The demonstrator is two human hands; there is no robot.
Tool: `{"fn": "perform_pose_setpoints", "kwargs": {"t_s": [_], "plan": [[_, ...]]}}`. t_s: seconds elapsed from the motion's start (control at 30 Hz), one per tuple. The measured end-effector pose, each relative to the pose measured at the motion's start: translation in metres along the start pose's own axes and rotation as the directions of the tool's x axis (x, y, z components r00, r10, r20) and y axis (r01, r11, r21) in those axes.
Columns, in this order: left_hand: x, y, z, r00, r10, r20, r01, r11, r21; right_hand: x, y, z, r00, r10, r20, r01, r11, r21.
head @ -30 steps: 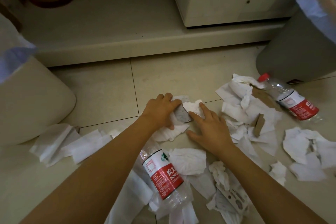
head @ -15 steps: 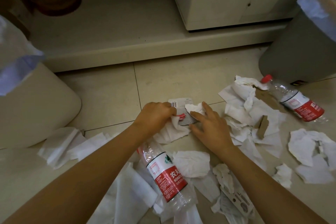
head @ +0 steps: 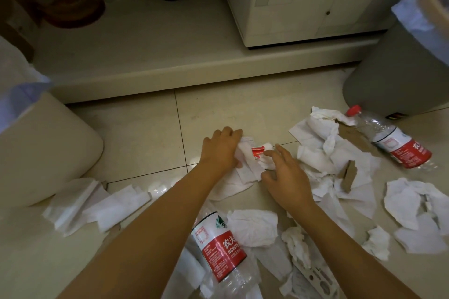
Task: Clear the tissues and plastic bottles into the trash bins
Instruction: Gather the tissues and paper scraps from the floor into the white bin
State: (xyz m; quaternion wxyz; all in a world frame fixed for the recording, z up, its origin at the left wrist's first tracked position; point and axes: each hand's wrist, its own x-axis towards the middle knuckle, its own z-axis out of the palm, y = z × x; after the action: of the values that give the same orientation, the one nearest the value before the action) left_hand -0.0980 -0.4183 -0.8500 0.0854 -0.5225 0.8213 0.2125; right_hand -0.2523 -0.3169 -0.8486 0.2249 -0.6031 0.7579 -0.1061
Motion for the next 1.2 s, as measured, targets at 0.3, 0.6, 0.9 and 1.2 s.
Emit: {"fn": "perform_pose_setpoints", "kwargs": {"t_s": [0.3,0.6,0.9,1.2], "plan": [[0.000,-0.008,0.000,0.989,-0.087,0.122,0.124,0.930,-0.345,0.007,-0.002,0.023,0.999,-0.034,-0.026,0.039,0.971,0.237],[-0.013,-0.026,-0.015,0.957,-0.066,0.283,0.271,0.555,-0.786,0.013,-0.009,0.028,0.997,-0.055,-0.051,0.064,0.978,0.197],[-0.024,-0.030,-0.005,0.951,-0.165,0.260,0.304,0.359,-0.883,0.009,-0.027,0.021,0.965,-0.123,-0.233,0.216,0.876,0.430],[-0.037,-0.036,-0.007,0.946,-0.128,0.298,0.323,0.273,-0.906,0.015,-0.031,0.027,0.980,-0.140,-0.140,0.168,0.963,0.213]]}}
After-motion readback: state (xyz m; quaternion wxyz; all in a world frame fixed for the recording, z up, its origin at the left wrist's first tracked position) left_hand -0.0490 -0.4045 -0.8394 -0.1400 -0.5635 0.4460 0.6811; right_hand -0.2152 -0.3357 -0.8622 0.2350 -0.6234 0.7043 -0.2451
